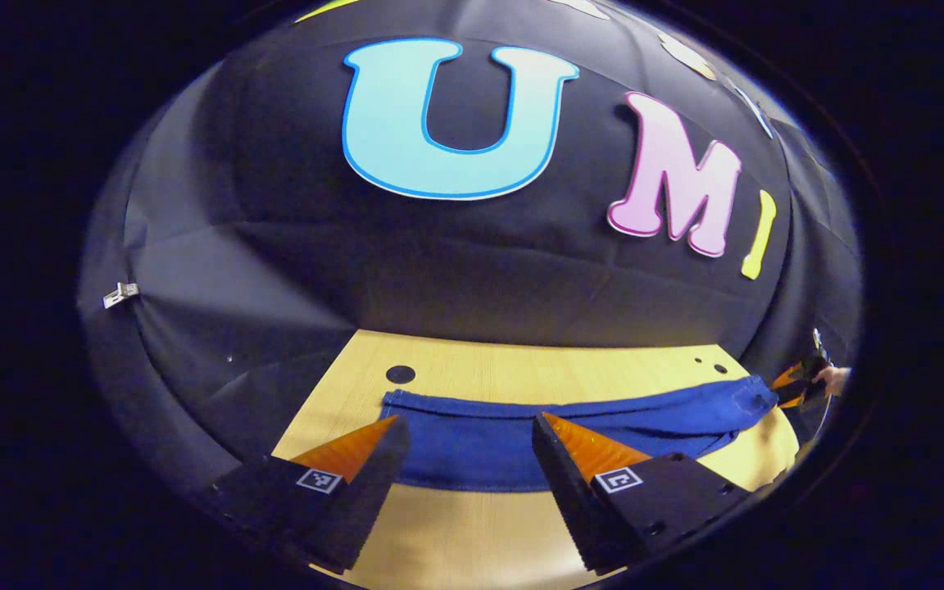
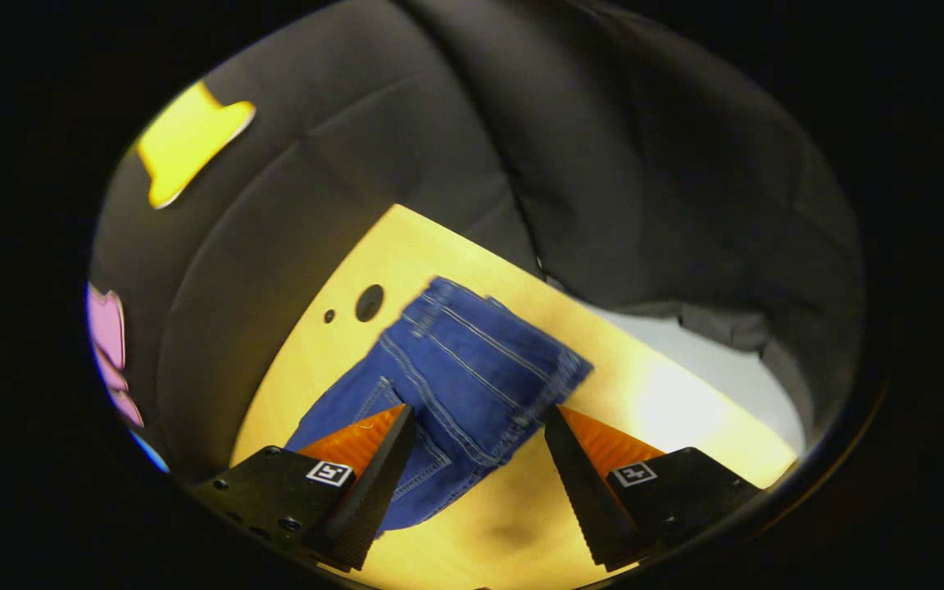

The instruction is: Grasp the waist and the cuffs of the jeans and fold them to make the two legs overlap; first hold the waist and fold one-third of the jeans toward the cuffs, then hold the cuffs and fold the remaining one-third in the same direction to finish folding.

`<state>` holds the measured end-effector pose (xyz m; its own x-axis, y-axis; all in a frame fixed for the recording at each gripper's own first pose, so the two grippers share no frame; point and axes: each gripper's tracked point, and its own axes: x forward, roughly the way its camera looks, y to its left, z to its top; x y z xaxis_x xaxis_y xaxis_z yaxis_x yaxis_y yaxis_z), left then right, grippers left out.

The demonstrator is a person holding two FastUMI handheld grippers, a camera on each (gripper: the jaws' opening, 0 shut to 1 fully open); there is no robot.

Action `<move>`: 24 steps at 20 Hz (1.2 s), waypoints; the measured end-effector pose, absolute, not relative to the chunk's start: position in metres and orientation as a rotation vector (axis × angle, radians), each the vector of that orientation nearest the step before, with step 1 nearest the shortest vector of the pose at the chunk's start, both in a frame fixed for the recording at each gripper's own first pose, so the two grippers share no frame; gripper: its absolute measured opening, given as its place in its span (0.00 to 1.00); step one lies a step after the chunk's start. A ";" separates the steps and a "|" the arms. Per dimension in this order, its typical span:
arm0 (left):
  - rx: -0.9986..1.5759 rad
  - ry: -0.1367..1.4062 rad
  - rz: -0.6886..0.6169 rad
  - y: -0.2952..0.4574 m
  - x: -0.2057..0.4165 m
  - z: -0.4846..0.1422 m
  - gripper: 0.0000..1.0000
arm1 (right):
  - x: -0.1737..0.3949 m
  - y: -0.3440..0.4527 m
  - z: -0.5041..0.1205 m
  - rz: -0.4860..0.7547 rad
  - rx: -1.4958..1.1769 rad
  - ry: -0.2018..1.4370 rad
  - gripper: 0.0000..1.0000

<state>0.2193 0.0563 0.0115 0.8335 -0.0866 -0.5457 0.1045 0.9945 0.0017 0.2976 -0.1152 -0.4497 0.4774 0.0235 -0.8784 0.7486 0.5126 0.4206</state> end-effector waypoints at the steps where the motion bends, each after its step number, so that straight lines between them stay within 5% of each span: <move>1: 0.031 0.609 -0.100 0.059 0.195 0.011 0.96 | 0.294 -0.115 -0.460 -0.585 0.949 0.991 0.98; 5: 0.014 0.663 -0.111 0.072 0.136 0.015 0.96 | 0.308 -0.130 -0.465 -0.668 0.864 0.949 0.87; 10: 0.031 0.702 -0.056 0.094 0.111 0.008 0.96 | 0.319 -0.126 -0.449 -0.630 0.786 0.887 0.14; 15: -0.007 0.708 -0.079 0.082 0.119 -0.001 0.96 | 0.355 -0.105 -0.340 -0.440 0.713 0.662 0.12; 20: -0.041 0.700 -0.158 0.063 0.139 -0.012 0.96 | 0.367 0.027 -0.194 -0.148 0.563 0.519 0.12; 24: -0.066 0.712 -0.181 0.068 0.141 -0.019 0.96 | 0.365 0.153 -0.190 0.057 0.490 0.573 0.12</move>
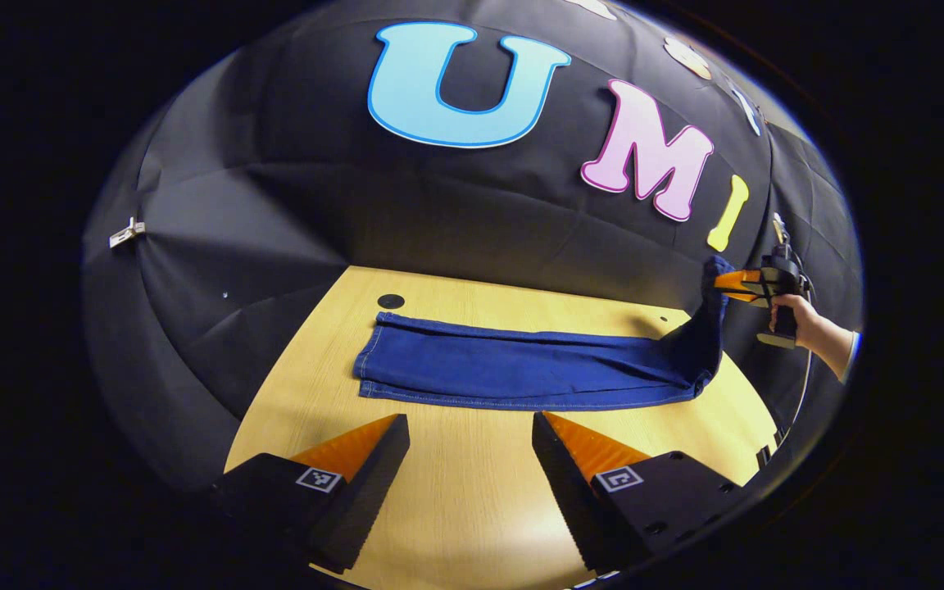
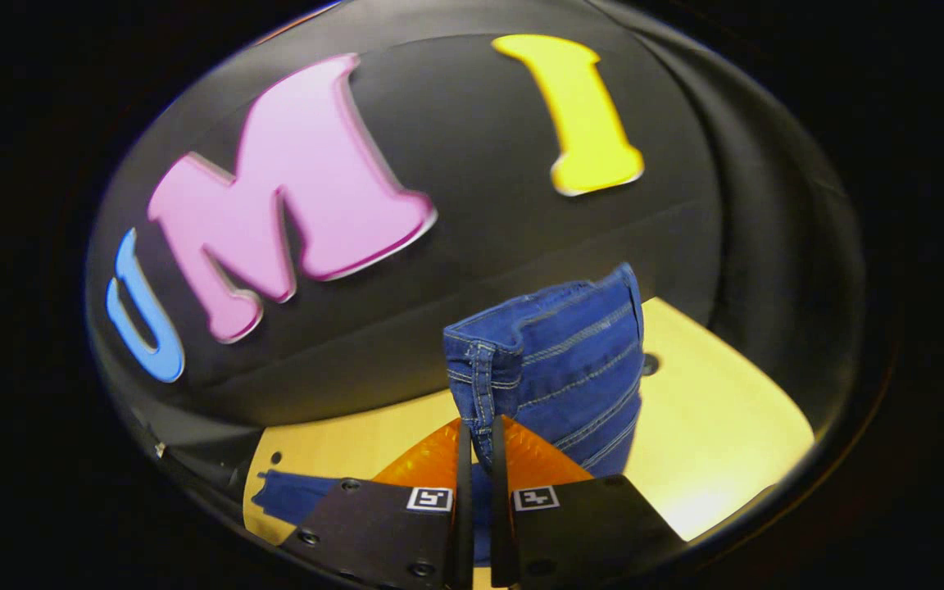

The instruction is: Grasp the waist and the cuffs of the jeans and fold them to make the two legs overlap; first hold the waist and fold one-third of the jeans toward the cuffs, then hold the cuffs and fold the remaining one-third in the same direction to finish folding.

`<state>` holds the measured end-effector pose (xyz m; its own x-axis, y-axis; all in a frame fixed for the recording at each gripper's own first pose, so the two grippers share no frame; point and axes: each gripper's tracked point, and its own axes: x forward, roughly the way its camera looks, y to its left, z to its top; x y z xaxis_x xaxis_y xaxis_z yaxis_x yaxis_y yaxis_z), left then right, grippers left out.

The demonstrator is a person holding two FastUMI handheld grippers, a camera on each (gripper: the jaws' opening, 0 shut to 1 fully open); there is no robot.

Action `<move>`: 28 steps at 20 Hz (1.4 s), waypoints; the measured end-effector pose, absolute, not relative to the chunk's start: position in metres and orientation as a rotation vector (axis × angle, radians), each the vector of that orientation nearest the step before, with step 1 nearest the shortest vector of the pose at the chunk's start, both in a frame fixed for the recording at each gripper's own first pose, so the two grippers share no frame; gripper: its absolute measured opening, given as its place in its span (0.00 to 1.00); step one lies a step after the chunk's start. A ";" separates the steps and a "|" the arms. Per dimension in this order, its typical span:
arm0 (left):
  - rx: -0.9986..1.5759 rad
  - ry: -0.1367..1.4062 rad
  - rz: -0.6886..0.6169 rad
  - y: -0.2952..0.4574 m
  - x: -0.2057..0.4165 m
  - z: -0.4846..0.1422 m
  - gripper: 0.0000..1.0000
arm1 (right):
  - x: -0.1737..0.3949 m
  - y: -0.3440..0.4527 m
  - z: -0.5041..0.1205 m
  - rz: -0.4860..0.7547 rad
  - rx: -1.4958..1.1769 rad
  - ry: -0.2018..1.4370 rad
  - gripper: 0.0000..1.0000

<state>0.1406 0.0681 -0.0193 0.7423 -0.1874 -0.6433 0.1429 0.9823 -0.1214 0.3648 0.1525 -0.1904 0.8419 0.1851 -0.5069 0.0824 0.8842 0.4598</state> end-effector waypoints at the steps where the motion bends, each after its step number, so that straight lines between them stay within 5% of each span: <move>1: -0.066 0.731 -0.181 0.072 0.138 -0.024 0.96 | 0.359 0.177 -0.209 0.090 0.470 0.619 0.12; 12: -0.216 1.040 -0.005 0.120 0.143 -0.096 0.97 | 0.284 0.268 -0.328 0.363 0.398 1.020 0.12; 16: -0.141 1.029 -0.022 0.122 0.219 -0.092 0.96 | 0.261 0.266 -0.269 0.570 0.399 0.912 0.98; 20: -0.318 1.115 0.073 0.131 0.289 -0.109 0.95 | 0.224 0.235 -0.208 0.699 0.356 0.809 0.96; 23: -0.357 1.212 0.223 0.171 0.318 -0.128 0.95 | 0.205 0.199 -0.196 0.679 0.374 0.811 0.96; 28: -0.132 1.435 0.256 0.174 0.311 -0.157 0.91 | 0.188 0.142 -0.225 0.586 0.400 0.869 0.96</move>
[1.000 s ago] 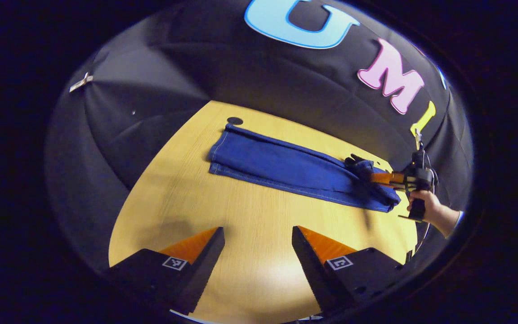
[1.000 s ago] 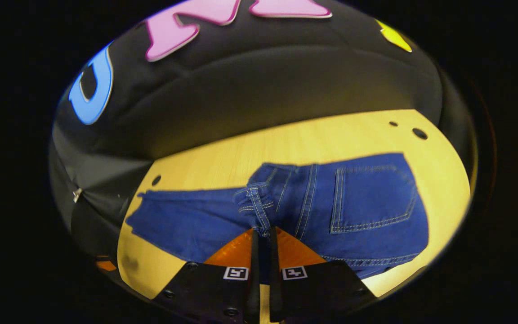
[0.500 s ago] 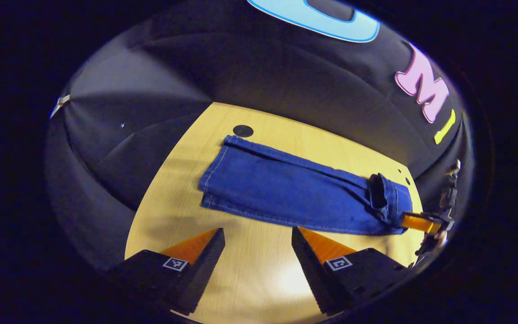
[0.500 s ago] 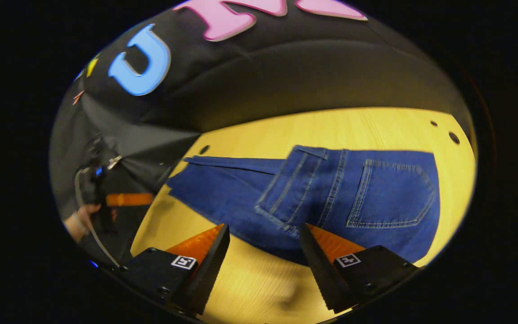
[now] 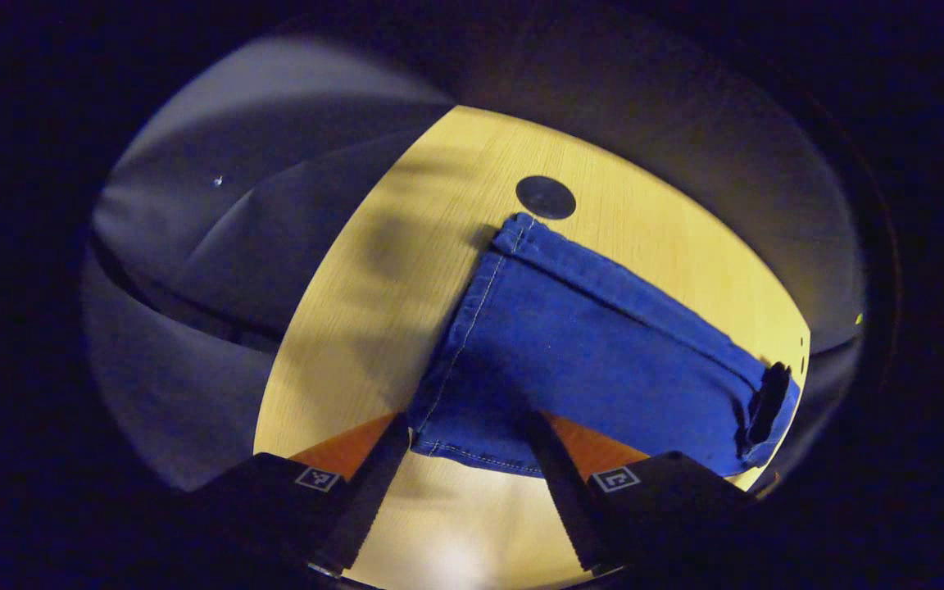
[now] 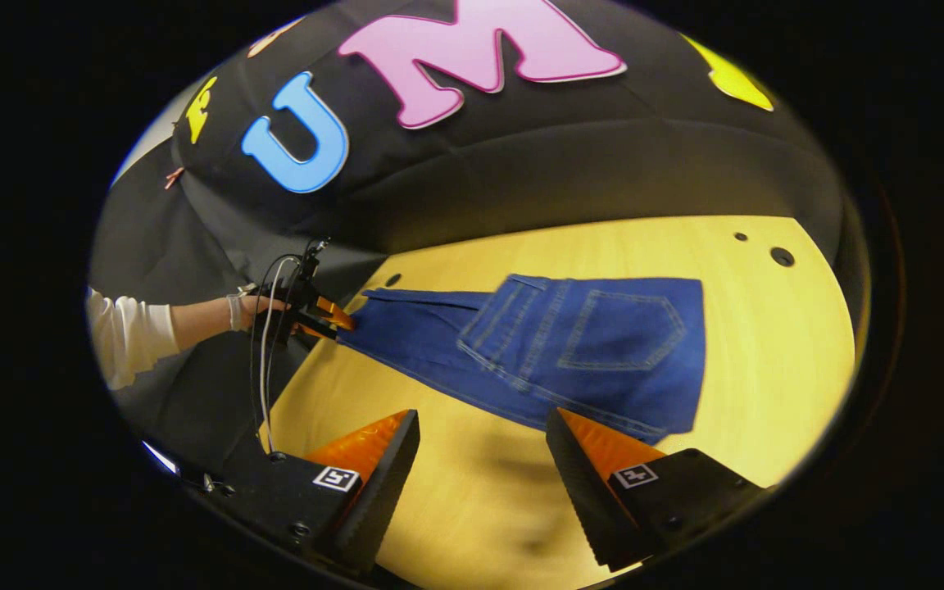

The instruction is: Grasp the waist and the cuffs of the jeans and fold them to make the two legs overlap; first hold the waist and fold one-third of the jeans toward the cuffs, then hold the cuffs and fold the remaining one-third in the same direction to finish folding.

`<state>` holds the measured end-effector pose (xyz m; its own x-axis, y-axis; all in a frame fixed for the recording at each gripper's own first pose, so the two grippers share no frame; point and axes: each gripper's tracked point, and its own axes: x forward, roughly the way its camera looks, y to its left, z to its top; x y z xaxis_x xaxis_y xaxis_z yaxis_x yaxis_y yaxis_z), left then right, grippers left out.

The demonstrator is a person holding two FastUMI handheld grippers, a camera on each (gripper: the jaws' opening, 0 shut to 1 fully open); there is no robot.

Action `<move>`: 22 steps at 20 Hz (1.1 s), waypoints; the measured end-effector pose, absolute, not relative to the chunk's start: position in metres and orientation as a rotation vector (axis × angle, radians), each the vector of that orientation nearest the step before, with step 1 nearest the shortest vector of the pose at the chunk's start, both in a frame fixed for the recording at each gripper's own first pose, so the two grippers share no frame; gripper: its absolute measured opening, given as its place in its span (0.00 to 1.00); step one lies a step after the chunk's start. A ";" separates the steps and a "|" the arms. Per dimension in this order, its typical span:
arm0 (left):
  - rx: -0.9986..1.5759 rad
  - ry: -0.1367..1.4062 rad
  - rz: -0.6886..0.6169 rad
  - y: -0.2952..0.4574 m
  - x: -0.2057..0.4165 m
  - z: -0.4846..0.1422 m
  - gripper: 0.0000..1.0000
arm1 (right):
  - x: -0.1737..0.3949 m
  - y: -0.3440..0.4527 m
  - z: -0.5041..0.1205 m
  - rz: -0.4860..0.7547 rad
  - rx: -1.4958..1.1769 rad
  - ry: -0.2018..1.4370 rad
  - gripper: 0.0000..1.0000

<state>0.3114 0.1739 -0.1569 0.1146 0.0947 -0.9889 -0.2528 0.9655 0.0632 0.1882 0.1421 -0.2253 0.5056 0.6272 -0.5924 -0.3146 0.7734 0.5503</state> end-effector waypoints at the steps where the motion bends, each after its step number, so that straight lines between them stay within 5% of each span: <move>1: -0.089 1.434 0.254 0.177 0.315 -0.146 0.96 | 0.186 0.133 -0.230 0.573 0.399 0.887 0.96; 7: -0.053 1.440 0.191 0.159 0.317 -0.149 0.92 | 0.193 0.115 -0.219 0.574 0.441 0.866 0.96; 10: -0.012 1.416 0.200 0.141 0.324 -0.151 0.22 | 0.198 0.111 -0.210 0.587 0.478 0.847 0.96; 12: -0.061 1.420 0.170 0.120 0.322 -0.144 0.13 | 0.204 0.105 -0.205 0.581 0.484 0.830 0.96; 16: -0.220 1.222 0.008 0.046 0.354 -0.087 0.08 | 0.227 0.070 -0.196 0.539 0.468 0.769 0.96; 22: -0.096 0.906 -0.294 -0.055 0.396 0.106 0.09 | 0.273 0.004 -0.173 0.477 0.466 0.672 0.95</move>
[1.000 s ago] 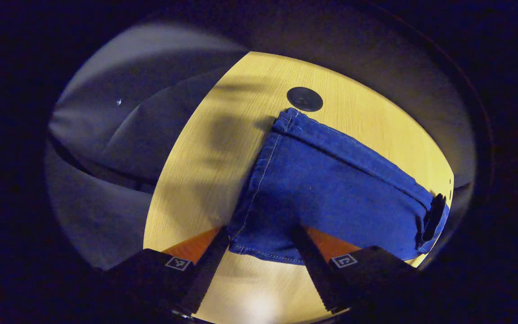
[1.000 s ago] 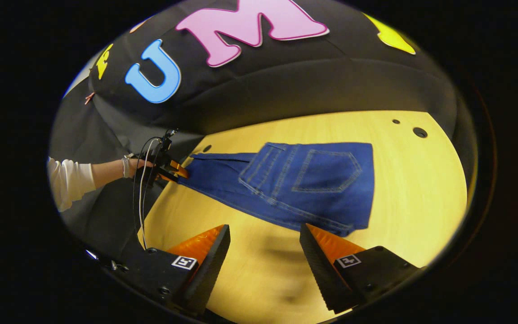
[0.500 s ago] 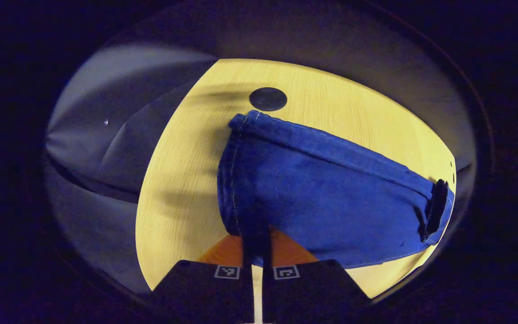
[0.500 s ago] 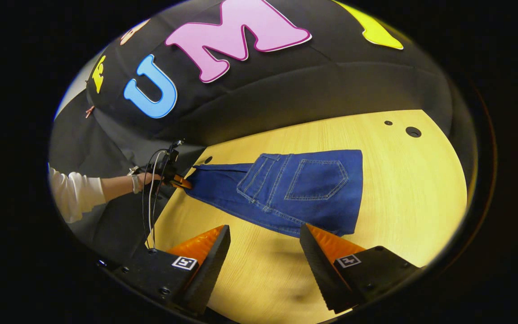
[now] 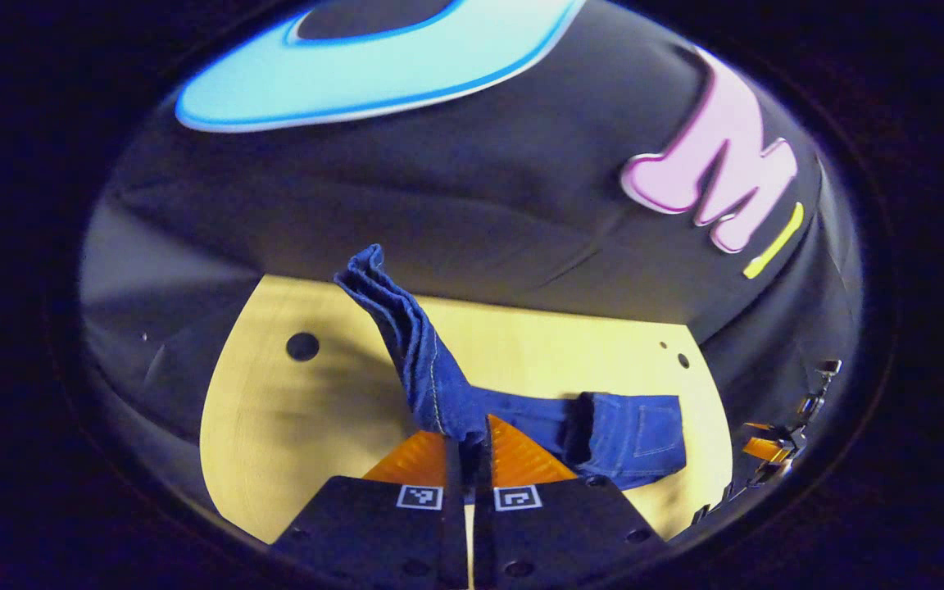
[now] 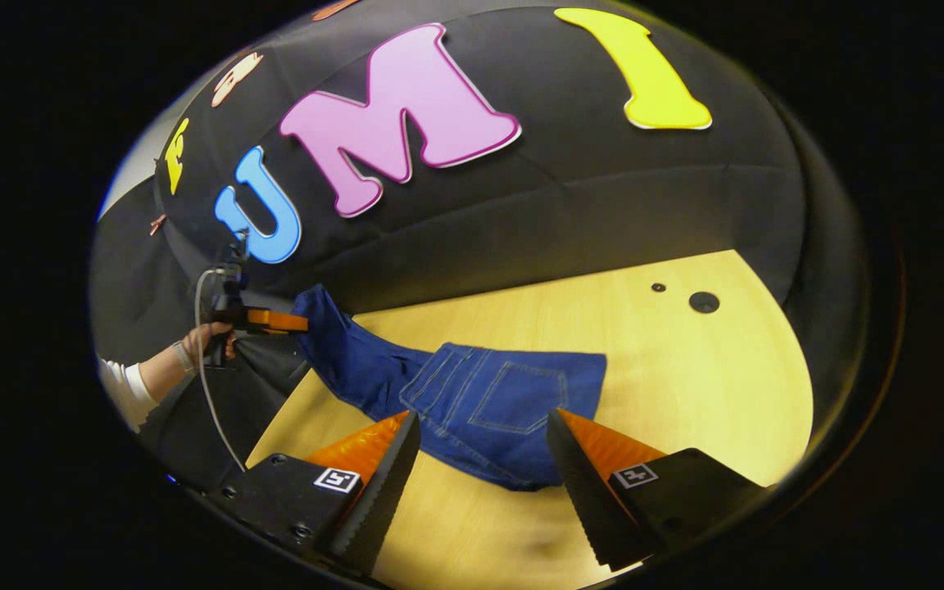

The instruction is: Grasp the waist and the cuffs of the jeans and fold them to make the two legs overlap; first hold the waist and fold one-third of the jeans toward the cuffs, then hold the cuffs and fold the remaining one-third in the same direction to finish folding.

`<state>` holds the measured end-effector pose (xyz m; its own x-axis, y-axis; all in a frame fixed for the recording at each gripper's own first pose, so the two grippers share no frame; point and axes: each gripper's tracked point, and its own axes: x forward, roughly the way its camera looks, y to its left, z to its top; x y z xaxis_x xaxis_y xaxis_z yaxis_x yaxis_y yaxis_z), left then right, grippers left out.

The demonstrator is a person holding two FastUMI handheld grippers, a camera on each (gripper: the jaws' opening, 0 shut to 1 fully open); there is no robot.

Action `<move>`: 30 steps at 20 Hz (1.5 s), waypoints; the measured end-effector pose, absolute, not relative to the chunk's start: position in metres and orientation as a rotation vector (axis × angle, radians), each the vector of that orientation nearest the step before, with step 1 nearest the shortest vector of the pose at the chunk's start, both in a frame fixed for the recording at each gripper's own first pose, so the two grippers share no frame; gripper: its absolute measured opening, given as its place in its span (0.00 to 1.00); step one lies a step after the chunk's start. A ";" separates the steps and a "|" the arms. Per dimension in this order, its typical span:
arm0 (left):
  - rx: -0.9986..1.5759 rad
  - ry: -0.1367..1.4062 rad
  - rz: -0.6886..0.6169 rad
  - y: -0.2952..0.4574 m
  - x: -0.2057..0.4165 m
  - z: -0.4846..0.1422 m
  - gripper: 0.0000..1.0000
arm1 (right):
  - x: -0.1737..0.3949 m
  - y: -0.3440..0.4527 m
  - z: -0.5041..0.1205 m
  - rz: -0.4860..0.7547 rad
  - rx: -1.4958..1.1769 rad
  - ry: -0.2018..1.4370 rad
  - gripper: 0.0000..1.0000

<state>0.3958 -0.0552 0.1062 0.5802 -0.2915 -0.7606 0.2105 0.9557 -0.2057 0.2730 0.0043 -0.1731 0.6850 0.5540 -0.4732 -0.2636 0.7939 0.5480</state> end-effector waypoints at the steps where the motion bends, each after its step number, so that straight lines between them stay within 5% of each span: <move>1: -0.079 0.878 -0.358 -0.077 0.394 0.136 0.08 | 0.280 -0.010 -0.170 0.464 0.458 0.656 0.95; 5: 0.044 0.874 -0.572 -0.189 0.364 0.161 0.08 | 0.293 -0.068 -0.167 0.404 0.431 0.625 0.95; 9: 0.207 1.041 -0.660 -0.273 0.313 0.038 0.10 | 0.280 -0.103 -0.175 0.370 0.372 0.632 0.95; 13: 0.461 1.196 -0.597 -0.252 0.280 -0.045 0.18 | 0.266 -0.109 -0.175 0.386 0.321 0.627 0.95; 17: 0.494 1.137 -0.551 -0.243 0.268 -0.031 0.99 | 0.257 -0.091 -0.165 0.420 0.293 0.612 0.96; 22: 0.318 0.827 -0.470 -0.225 0.244 0.085 0.98 | 0.244 -0.072 -0.122 0.407 0.287 0.536 0.95; 30: 0.141 0.518 -0.222 -0.092 0.133 0.230 0.98 | 0.205 -0.033 -0.012 0.345 0.185 0.314 0.95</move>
<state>0.1328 -0.0919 0.2296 0.8457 -0.1739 -0.5046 0.2448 0.9665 0.0773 0.2053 -0.0333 -0.0121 0.8936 0.3588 -0.2698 -0.3018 0.9251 0.2307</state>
